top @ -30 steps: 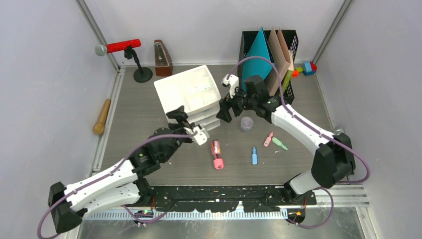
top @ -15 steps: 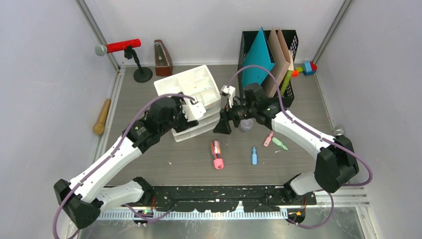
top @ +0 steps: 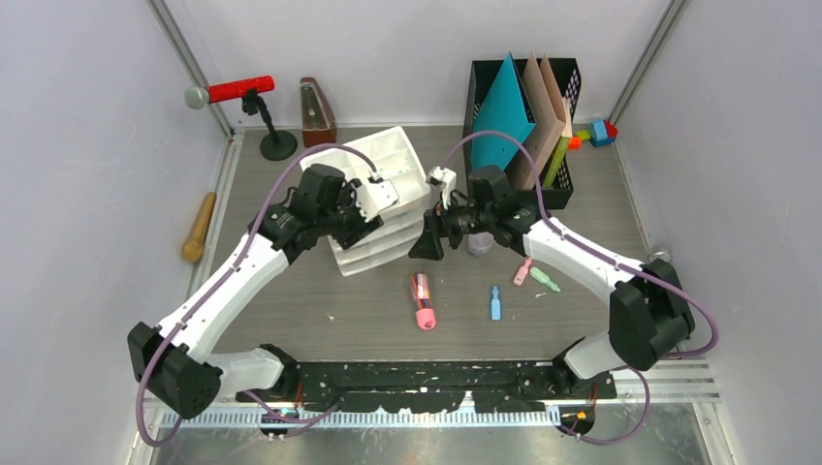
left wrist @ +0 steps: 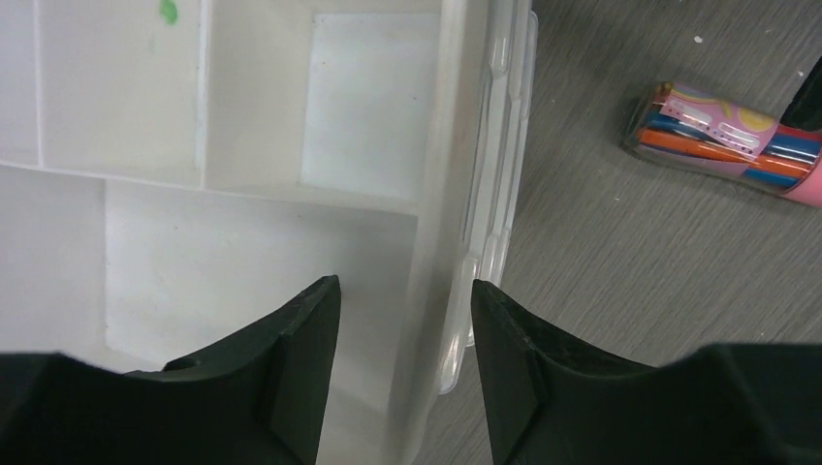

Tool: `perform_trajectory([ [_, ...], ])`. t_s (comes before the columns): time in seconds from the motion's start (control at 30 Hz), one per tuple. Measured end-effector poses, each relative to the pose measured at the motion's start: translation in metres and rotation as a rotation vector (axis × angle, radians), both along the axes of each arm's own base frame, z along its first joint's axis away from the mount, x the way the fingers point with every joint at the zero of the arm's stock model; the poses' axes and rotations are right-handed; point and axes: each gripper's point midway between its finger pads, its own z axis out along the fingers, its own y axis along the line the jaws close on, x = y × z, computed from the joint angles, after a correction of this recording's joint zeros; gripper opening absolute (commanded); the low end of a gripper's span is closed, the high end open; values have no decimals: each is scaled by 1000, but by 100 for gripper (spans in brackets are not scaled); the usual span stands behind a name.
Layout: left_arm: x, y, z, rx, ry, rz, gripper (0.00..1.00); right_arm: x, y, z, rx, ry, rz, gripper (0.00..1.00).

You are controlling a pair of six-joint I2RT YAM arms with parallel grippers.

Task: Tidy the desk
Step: Open the drawer in the storage box.

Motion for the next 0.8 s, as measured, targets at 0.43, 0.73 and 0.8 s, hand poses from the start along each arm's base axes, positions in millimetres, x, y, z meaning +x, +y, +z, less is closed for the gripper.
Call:
perform_trajectory([
  [0.43, 11, -14, -1, -95, 97, 109, 25, 15, -2, -8, 5, 24, -116, 84],
  [0.73, 38, -22, 1, -145, 108, 232, 7, 41, 4, -7, 38, 86, -182, 84],
  [0.8, 43, -23, 1, -160, 118, 259, 2, 51, 7, -4, 66, 115, -203, 84],
])
